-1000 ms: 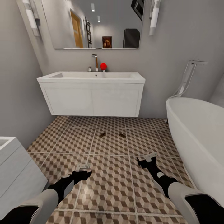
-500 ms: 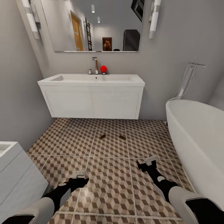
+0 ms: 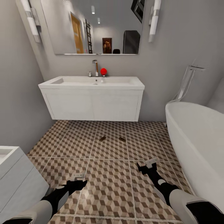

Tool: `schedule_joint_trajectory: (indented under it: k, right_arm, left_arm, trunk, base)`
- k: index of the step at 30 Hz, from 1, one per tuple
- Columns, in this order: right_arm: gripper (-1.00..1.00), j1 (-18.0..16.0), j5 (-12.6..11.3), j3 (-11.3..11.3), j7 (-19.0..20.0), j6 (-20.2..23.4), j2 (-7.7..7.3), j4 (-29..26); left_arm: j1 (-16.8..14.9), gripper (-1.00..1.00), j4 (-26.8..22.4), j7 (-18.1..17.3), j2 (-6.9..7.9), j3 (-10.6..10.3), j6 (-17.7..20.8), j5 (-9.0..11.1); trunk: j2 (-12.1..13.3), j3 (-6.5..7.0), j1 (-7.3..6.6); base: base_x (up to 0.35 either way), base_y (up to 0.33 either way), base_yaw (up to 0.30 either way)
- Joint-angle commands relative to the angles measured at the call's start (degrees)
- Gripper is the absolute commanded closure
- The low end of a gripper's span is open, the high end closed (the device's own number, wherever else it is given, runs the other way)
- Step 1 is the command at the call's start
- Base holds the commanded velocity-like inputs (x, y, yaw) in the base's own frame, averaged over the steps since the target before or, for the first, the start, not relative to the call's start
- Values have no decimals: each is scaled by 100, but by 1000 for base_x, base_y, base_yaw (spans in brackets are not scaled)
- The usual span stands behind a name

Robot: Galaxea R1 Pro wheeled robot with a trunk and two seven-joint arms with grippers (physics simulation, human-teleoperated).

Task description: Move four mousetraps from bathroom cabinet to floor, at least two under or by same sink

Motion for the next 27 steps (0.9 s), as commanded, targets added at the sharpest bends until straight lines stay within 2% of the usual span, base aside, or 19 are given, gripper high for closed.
schedule_joint_trajectory:
  k: [1,18,23,24,27]
  right_arm:
    - [-100,12,12,11,5,-17,-2,3]
    - [-100,343,-70,8,13,-93,-44,5]
    - [-100,497,-117,9,11,-247,-83,6]
    - [-100,512,-121,9,9,-273,-88,6]
    - [-100,547,-132,9,7,-357,-107,7]
  left_arm:
    - [5,-100,7,-24,2,6,-34,16]
    - [194,-100,43,-29,53,6,-197,14]
    - [259,-100,159,-29,154,6,-272,14]
    - [273,-100,197,-29,175,6,-370,15]
    - [317,-100,528,-28,243,6,-1351,18]
  trunk:
    - [40,14,-24]
    - [721,319,-397]
    - [922,409,-507]
    - [962,427,-529]
    - [1082,481,-595]
  base:
    - [0,0,0]
    - [0,0,0]
    - [0,0,0]
    - [0,0,0]
    - [0,0,0]
